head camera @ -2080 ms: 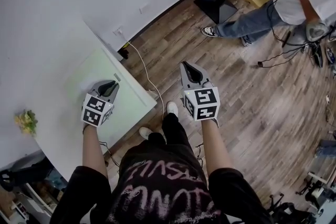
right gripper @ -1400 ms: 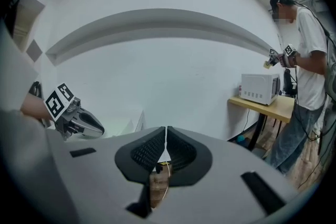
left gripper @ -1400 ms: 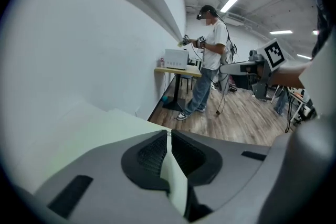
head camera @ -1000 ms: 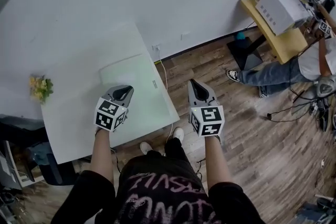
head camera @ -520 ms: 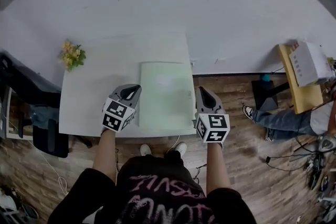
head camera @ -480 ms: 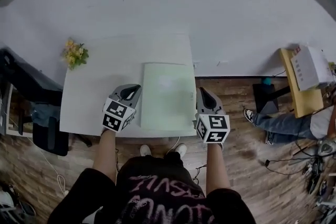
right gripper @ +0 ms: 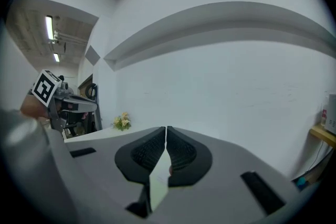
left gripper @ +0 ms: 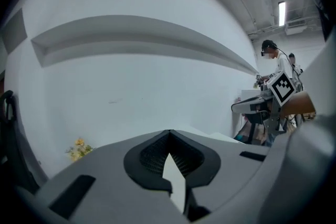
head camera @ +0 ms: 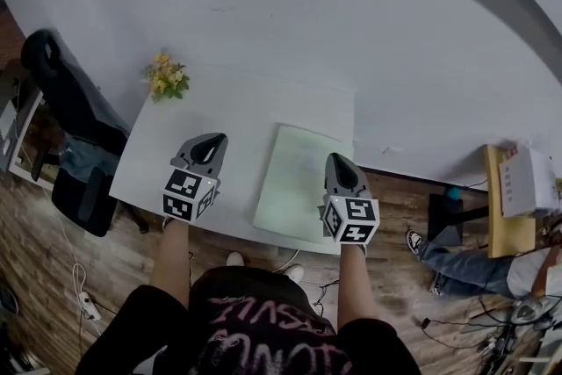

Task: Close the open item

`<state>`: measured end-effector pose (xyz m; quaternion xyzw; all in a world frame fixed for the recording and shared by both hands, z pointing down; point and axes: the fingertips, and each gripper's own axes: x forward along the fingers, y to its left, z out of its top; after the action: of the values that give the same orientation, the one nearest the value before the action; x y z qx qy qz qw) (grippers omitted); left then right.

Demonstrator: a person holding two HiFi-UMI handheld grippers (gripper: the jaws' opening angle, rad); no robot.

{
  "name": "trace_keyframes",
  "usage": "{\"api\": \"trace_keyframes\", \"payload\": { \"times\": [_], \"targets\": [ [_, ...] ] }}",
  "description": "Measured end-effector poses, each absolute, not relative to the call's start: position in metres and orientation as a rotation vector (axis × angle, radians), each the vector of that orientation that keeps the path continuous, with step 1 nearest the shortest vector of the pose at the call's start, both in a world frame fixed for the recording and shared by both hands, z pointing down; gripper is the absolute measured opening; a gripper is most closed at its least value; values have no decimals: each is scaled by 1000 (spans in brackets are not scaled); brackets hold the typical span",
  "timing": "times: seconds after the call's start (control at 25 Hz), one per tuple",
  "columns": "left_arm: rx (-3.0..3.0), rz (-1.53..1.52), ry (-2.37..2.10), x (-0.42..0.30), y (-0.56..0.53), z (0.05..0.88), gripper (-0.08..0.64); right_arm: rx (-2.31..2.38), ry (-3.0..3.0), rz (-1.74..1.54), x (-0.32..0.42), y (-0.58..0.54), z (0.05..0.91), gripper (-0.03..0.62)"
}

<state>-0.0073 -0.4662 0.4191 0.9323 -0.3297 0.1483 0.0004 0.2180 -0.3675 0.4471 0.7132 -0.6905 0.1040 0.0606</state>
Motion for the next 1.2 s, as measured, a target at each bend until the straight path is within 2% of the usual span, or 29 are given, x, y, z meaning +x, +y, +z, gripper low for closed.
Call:
{"api": "trace_keyframes", "payload": {
  "times": [0.48,1.2],
  "targets": [
    [2872,290,-1315,-70,-496,363,14,2096,-2172,190,192,-416,411,25],
    [2897,228,-1356,-82,-494,343,15,2157,-2145,153,196,-408,392,25]
  ]
}}
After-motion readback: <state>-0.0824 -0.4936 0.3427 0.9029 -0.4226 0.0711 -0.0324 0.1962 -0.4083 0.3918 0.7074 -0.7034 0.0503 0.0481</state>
